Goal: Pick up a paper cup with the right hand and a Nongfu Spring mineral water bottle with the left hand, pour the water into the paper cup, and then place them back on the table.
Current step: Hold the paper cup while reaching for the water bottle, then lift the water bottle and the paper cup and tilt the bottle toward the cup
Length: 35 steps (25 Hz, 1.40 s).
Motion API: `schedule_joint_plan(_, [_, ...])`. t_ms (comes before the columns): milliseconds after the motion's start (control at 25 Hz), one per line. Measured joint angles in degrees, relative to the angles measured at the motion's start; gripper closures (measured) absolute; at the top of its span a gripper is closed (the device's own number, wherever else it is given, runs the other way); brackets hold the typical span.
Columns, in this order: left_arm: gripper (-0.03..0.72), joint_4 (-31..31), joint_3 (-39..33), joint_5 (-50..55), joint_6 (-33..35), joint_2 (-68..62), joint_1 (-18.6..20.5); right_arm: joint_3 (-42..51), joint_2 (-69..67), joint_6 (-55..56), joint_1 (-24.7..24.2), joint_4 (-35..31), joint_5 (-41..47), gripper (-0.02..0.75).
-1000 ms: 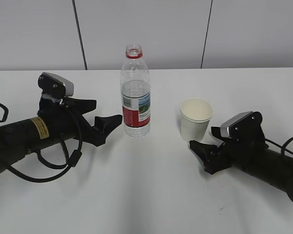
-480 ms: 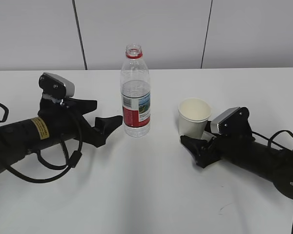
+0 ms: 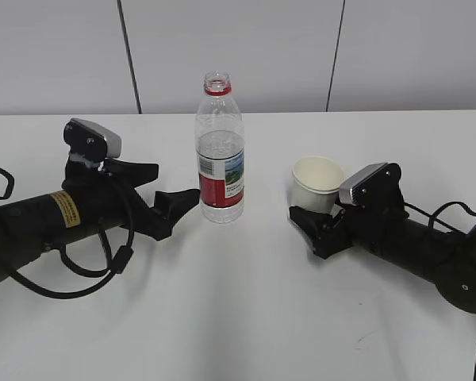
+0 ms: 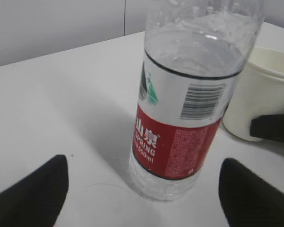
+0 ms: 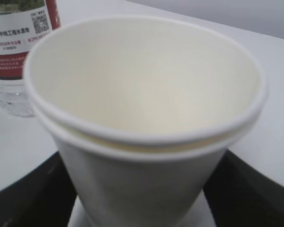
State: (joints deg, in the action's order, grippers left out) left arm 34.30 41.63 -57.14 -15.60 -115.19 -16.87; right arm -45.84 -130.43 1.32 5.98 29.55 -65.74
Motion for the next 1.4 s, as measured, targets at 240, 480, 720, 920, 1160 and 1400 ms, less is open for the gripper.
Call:
schedule_joint_plan(240, [0.1, 2.41, 0.63, -0.26, -0.1, -0.83, -0.47, -0.09, -0.09, 0.4, 0.0, 0.09, 0.0, 0.199])
schedule_joint_plan(480, [0.022, 4.14, 7.42, -0.15, -4.34, -6.22, -1.08, -0.09, -0.09, 0.48, 0.0, 0.09, 0.0, 0.203])
schedule_joint_plan(720, [0.009, 5.15, 13.79, -0.05, -5.17, -9.51, -2.43, -0.09, -0.09, 0.48, 0.0, 0.09, 0.0, 0.204])
schedule_joint_plan(920, [0.017, 4.64, 16.77, 0.03, -6.5, -12.05, -3.76, -0.09, -0.09, 0.48, 0.0, 0.09, 0.0, 0.204])
schedule_joint_plan(1160, [0.154, 2.99, 17.35, -0.14, -6.57, -13.83, -4.33, -0.09, -0.09, 0.48, 0.0, 0.09, 0.0, 0.204])
schedule_joint_plan(1400, [0.325, 2.86, 17.41, -1.03, -6.57, -13.83, -4.39, -0.09, 0.33, 0.61, 0.0, 0.43, 0.0, 0.239])
